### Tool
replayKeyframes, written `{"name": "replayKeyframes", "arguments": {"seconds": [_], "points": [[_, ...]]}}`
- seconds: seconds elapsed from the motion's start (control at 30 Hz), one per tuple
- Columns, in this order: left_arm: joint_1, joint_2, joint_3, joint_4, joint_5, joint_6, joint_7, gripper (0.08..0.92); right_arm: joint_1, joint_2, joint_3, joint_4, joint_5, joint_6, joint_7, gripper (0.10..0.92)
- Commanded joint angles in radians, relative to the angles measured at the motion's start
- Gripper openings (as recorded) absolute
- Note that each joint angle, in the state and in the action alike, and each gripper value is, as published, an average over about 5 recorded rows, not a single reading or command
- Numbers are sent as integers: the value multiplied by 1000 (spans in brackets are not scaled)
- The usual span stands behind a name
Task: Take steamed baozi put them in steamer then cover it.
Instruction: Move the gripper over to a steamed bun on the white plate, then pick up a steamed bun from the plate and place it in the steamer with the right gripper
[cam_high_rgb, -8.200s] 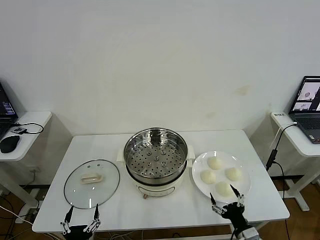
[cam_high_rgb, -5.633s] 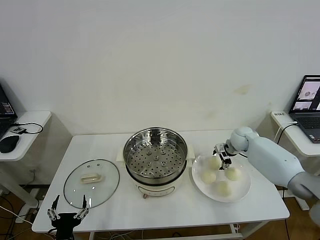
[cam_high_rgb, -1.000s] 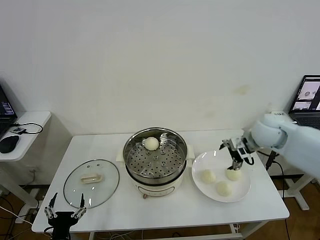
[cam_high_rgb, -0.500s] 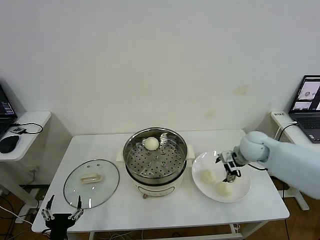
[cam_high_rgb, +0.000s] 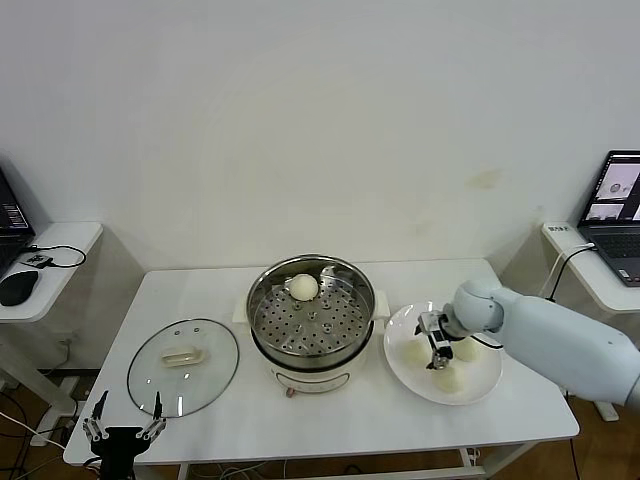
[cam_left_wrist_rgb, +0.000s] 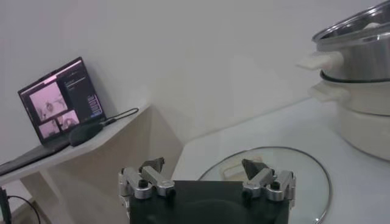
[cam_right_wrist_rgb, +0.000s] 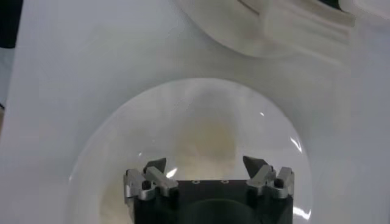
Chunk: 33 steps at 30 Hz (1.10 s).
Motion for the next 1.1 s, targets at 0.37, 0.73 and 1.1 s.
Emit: {"name": "replayKeyframes", "arguments": {"seconds": [0.37, 0.73, 1.1], "points": [[3, -6, 3, 0, 5, -1, 0, 823, -26, 48, 24, -60, -18, -7, -10, 621], [2, -3, 11, -8, 7, 0, 1, 823, 97, -67, 16, 46, 50, -14, -35, 515], [-5, 10, 29, -22, 7, 3, 3, 823, 493, -198, -127, 232, 302, -88, -47, 526]]}}
